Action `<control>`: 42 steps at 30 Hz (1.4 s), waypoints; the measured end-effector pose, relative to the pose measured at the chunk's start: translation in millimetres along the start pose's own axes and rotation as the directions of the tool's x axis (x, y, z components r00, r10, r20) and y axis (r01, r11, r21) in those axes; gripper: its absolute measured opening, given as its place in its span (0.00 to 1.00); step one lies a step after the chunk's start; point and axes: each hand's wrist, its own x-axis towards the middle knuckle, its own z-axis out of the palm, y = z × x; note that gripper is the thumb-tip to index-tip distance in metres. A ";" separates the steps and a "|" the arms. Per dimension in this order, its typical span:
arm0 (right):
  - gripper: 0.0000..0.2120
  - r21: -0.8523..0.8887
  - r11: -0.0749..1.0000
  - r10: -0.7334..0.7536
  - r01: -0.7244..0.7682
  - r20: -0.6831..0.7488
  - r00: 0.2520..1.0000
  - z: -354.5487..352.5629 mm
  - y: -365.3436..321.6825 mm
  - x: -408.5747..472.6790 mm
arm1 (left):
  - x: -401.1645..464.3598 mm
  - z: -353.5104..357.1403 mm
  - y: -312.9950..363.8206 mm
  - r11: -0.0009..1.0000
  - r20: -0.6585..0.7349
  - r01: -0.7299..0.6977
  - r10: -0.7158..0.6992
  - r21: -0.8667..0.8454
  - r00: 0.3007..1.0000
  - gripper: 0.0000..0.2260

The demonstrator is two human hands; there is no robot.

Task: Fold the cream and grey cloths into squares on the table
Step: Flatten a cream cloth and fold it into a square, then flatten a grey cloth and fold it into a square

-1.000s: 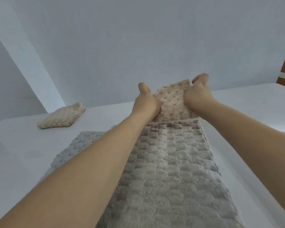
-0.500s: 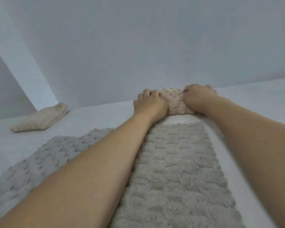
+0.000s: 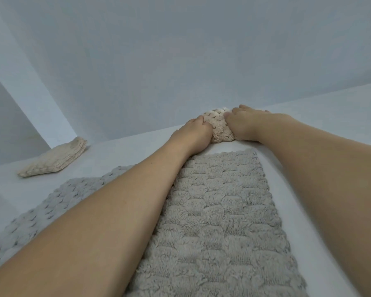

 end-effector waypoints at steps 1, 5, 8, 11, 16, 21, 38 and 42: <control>0.17 -0.030 0.999 -0.021 0.022 0.029 0.999 -1.2 -0.9 -2.3 | -5.6 -3.0 1.6 1.000 0.005 0.015 -0.015 -0.006 1.000 0.27; 0.19 -0.081 0.997 -0.013 0.018 0.069 0.998 -3.1 0.3 -0.5 | -5.4 -4.9 -2.9 0.986 0.029 -0.124 0.122 0.109 0.992 0.34; 0.24 -0.124 0.991 -0.033 0.040 0.063 0.997 -1.2 0.8 2.5 | -2.8 -2.3 -4.9 0.976 0.074 -0.122 0.110 0.178 0.991 0.32; 0.28 -0.108 0.994 -0.016 0.024 0.070 0.997 1.0 4.8 7.0 | -5.1 -2.1 -2.9 0.980 0.071 -0.090 0.078 0.177 0.994 0.38; 0.21 0.188 0.976 0.108 -0.105 -0.007 0.994 -8.4 0.6 -8.1 | -21.9 -10.0 8.2 0.993 0.076 0.058 -0.066 0.103 0.995 0.31; 0.22 0.132 0.991 0.059 0.008 -0.499 0.864 -11.8 -10.8 -34.0 | -50.2 -41.8 15.4 0.816 0.084 0.235 -0.225 -0.528 0.971 0.27; 0.22 0.067 0.986 -0.155 0.156 -0.014 0.988 -43.1 -150.7 -264.7 | -355.6 -121.9 -83.6 0.974 0.010 0.218 -0.218 -0.054 0.976 0.22; 0.21 0.085 0.962 -0.260 0.259 0.008 0.965 -32.8 -179.6 -304.3 | -385.2 -117.3 -92.9 0.970 -0.002 0.198 -0.201 -0.142 0.980 0.24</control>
